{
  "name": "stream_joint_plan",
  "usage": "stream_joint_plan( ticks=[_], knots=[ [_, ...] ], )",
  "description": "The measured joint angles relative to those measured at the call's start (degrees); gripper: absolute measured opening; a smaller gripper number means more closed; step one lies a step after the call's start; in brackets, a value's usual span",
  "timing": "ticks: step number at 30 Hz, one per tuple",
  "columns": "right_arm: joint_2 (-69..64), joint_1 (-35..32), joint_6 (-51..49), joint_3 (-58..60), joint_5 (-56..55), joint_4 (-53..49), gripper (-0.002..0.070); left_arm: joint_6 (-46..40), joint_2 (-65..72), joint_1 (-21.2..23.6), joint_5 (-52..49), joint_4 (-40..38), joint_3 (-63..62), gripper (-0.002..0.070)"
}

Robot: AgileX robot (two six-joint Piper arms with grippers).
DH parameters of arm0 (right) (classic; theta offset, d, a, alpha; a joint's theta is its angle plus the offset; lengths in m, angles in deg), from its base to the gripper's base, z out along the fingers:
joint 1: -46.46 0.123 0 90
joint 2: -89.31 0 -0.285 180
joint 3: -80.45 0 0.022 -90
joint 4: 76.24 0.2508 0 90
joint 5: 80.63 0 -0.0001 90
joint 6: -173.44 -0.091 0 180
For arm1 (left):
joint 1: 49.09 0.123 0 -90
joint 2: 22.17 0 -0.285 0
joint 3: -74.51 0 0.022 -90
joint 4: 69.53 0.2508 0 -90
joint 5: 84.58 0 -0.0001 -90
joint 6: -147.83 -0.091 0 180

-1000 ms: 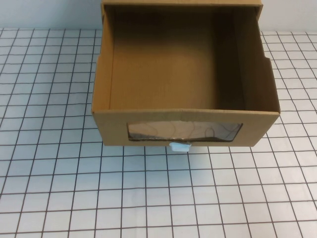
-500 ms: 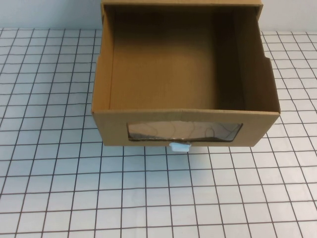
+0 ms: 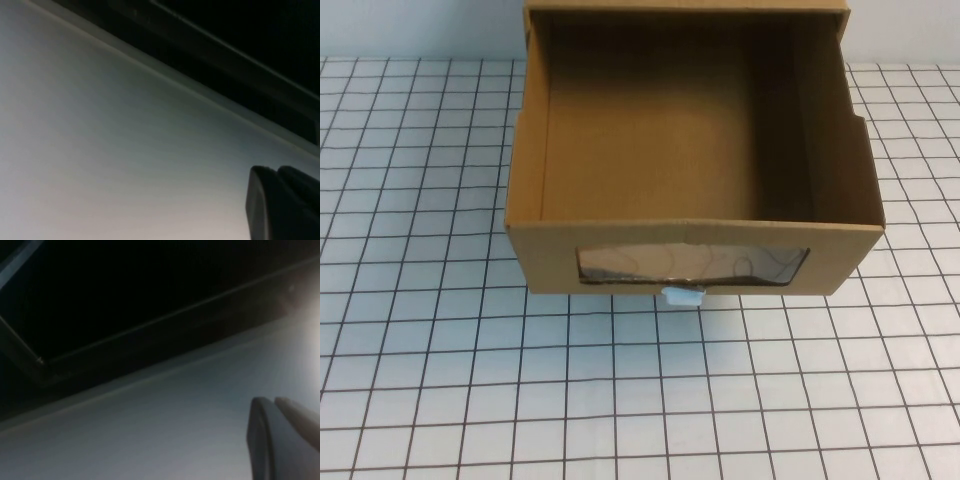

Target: Close the shoe box

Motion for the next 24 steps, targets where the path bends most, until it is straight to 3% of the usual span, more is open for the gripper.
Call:
stream_joint_plan(
  ticks=[5,11,16,24],
  knots=[
    [-7.43,0.0,-1.41,-9.56,16.14,-0.15,-0.0015,-1.58,7.59,0.0,-16.41,0.11,-13.39,-0.0005],
    [-13.49,0.0,-1.53,-11.81,35.88,-0.15,-0.0015,-1.71,16.11,0.0,-38.44,0.47,-19.48,-0.0005],
    [-15.01,0.0,-1.53,-11.81,49.97,-0.59,-0.0015,-1.83,20.56,0.0,-45.28,0.6,-19.48,-0.0005],
    [-15.11,0.0,-1.53,-11.81,53.76,-0.29,-0.0015,-8.12,29.5,0.0,-52.18,1.17,-19.97,-0.0005]
  ],
)
